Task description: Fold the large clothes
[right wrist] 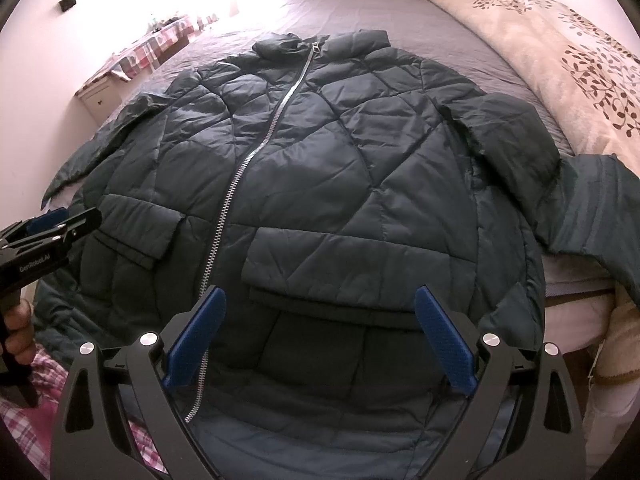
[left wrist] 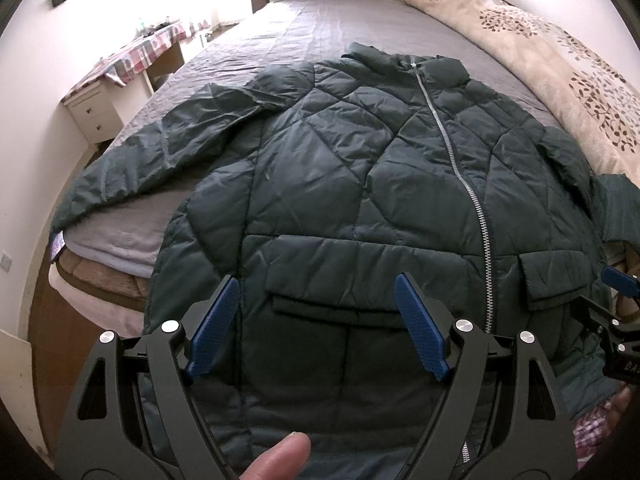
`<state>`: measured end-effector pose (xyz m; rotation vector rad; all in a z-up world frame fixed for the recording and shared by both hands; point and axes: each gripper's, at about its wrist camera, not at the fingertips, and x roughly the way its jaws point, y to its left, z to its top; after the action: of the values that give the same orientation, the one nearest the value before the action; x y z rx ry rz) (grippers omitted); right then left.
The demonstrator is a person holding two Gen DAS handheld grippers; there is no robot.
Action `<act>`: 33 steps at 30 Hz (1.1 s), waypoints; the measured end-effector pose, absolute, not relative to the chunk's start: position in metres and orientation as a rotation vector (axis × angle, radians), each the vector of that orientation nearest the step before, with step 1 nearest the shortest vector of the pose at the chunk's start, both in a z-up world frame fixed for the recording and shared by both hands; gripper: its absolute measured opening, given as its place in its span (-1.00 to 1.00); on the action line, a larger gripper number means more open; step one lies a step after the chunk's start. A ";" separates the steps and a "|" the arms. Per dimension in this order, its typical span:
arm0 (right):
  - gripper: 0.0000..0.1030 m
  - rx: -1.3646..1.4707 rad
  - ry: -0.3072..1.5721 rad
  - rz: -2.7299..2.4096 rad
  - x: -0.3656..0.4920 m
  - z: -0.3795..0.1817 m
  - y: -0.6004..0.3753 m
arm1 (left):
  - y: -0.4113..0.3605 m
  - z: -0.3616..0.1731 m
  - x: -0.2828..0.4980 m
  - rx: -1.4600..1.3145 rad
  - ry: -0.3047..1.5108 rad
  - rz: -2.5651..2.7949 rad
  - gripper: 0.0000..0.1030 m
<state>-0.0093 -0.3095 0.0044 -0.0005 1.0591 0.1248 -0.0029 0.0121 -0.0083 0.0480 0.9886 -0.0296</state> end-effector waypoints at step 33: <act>0.80 0.018 1.061 0.122 -0.010 0.005 -0.314 | 0.000 -0.003 -0.006 0.052 1.002 -0.029 0.55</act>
<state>-0.0103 -0.3145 0.0051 0.0180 1.0613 0.1221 -0.0065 -0.0004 -0.0025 0.0518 1.0019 -0.0288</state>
